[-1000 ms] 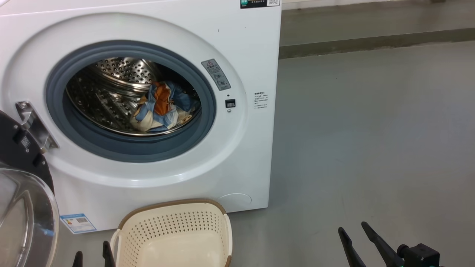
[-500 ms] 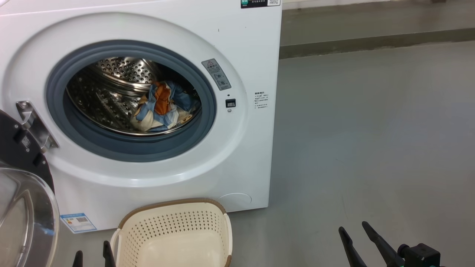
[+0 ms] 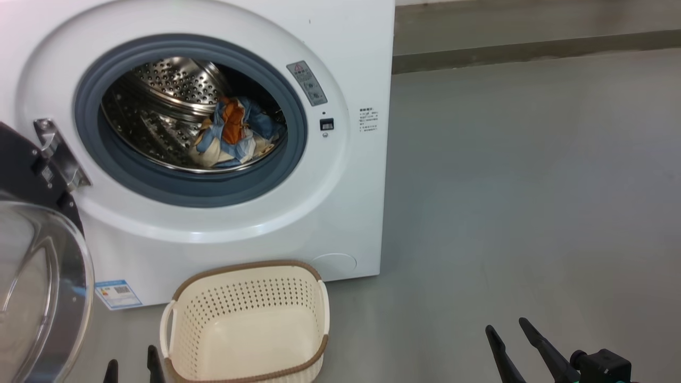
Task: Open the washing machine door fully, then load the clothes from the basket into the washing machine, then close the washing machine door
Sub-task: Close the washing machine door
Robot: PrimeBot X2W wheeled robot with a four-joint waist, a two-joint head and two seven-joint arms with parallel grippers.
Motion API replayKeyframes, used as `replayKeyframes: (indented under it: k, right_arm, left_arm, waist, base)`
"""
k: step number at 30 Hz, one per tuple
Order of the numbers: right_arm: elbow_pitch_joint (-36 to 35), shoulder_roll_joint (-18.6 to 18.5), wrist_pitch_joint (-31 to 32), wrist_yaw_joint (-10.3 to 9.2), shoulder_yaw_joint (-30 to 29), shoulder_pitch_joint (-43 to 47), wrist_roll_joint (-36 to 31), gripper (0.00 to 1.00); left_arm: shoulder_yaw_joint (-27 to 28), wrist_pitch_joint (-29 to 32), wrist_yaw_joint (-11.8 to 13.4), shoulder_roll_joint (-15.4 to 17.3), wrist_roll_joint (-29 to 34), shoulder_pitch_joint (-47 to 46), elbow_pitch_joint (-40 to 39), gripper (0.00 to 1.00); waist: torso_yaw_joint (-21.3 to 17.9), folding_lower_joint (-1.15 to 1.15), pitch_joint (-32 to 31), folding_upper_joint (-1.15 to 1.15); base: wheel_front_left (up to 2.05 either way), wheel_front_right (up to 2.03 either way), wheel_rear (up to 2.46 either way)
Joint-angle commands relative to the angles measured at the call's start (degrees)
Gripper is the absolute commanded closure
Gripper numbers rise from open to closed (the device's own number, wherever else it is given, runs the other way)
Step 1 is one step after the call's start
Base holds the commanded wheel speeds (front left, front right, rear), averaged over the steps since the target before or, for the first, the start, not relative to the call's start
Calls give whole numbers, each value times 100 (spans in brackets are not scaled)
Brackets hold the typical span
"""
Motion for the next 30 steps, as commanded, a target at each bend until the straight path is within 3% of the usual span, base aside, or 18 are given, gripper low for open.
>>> replayKeyframes:
  k: [1, 23, 30]
  right_arm:
    - [-136, -84, -28, 9, 127, -91, -30, 0]
    - [-126, -60, -28, 9, 110, -130, -29, 0]
    - [-129, -23, -28, 9, 78, -113, -38, 0]
  left_arm:
    - [175, -37, 16, 66, 41, -83, -149, 0]
    - [126, -37, 59, 66, 71, -115, -179, 0]
    - [132, -37, 68, 66, 96, -109, -184, 0]
  waist:
    - [0, 0, 3, 0]
    - [78, 0, 95, 0]
    - [303, 0, 83, 0]
  base:
    - [-126, 126, 0]
    - [-24, 24, 0]
    - [0, 0, 0]
